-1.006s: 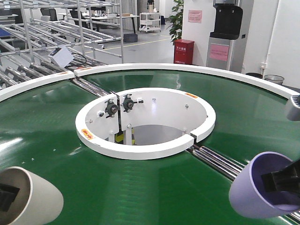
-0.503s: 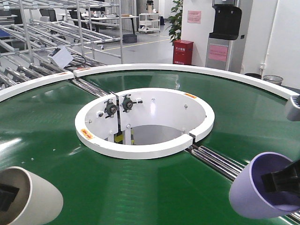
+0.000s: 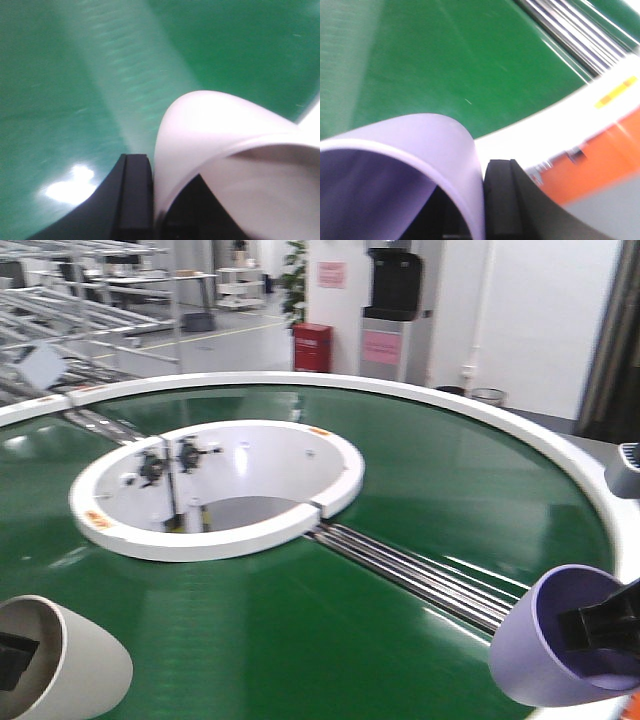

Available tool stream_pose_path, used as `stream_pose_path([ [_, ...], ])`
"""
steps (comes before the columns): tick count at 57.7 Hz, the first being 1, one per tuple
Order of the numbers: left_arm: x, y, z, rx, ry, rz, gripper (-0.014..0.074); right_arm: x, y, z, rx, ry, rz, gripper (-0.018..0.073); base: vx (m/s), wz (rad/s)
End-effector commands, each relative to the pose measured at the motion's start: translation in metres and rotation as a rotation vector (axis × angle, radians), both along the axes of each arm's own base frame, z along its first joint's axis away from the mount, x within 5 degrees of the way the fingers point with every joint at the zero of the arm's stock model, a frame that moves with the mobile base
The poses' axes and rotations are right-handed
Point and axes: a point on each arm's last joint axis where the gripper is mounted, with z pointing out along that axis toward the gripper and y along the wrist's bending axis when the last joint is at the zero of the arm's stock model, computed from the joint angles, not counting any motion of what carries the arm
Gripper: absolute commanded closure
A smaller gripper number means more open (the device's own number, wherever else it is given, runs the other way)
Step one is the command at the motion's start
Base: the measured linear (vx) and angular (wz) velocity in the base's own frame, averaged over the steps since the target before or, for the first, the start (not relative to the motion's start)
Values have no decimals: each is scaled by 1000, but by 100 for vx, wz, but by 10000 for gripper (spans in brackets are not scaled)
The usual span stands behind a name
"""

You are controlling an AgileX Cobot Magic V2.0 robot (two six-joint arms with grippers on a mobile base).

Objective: Grab cup from conveyor and place in blue bin
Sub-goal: 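Drive the base to the cart of blue bins holding both cups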

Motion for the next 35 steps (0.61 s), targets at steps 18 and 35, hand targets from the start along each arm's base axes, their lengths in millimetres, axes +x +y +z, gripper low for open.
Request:
stream_pose_path([
  [18, -2, -1, 17, -49, -95, 13, 603, -1, -1, 17, 23, -105, -5, 568, -21, -62],
  [35, -2, -1, 17, -49, -95, 13, 603, -1, -1, 17, 23, -105, -5, 568, -17, -57],
])
